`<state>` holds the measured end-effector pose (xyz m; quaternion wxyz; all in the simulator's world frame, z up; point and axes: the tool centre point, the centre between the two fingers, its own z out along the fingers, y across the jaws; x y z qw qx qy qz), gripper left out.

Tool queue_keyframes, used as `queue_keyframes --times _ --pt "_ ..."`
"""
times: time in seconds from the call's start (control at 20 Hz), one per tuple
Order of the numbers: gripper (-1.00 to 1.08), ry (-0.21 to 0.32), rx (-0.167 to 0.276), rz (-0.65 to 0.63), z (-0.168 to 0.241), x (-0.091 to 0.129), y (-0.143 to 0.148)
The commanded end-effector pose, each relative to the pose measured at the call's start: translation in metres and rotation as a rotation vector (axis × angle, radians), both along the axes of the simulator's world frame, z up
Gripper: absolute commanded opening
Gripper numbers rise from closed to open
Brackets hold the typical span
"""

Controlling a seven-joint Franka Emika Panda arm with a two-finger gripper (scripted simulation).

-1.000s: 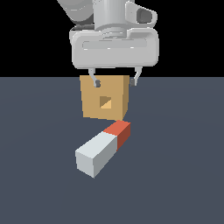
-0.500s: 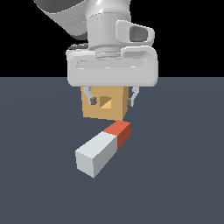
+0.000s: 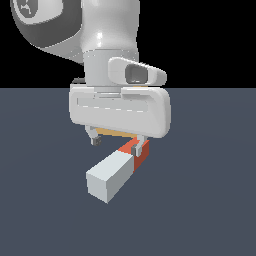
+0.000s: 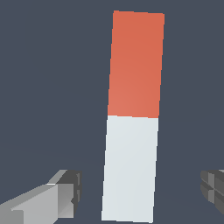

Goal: Insert the peg into the horizontal hole in a box.

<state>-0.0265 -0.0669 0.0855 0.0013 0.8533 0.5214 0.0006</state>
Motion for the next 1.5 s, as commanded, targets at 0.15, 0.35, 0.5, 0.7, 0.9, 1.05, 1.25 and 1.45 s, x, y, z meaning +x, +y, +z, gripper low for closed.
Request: queue_keyframes --times 0.15,0.35,0.5,0.7,0.9,1.05,1.25,1.45 --pt "1.00 0.003 0.000 -0.062 -0.012 -0.007 -0.007" --pt "1.00 0.003 0.001 -0.061 -0.012 -0.007 -0.006" --pt "1.00 0.003 0.001 -0.059 -0.012 -0.007 -0.006" --pt "1.00 0.003 0.001 -0.059 -0.017 -0.007 -0.006" --pt "1.00 0.003 0.001 -0.059 -0.033 -0.007 -0.006" --pt "1.00 0.003 0.002 -0.058 -0.048 -0.008 -0.006" --pt "1.00 0.003 0.002 -0.058 -0.059 -0.007 -0.006" --pt "-1.00 0.002 0.002 -0.057 -0.062 -0.007 -0.006"
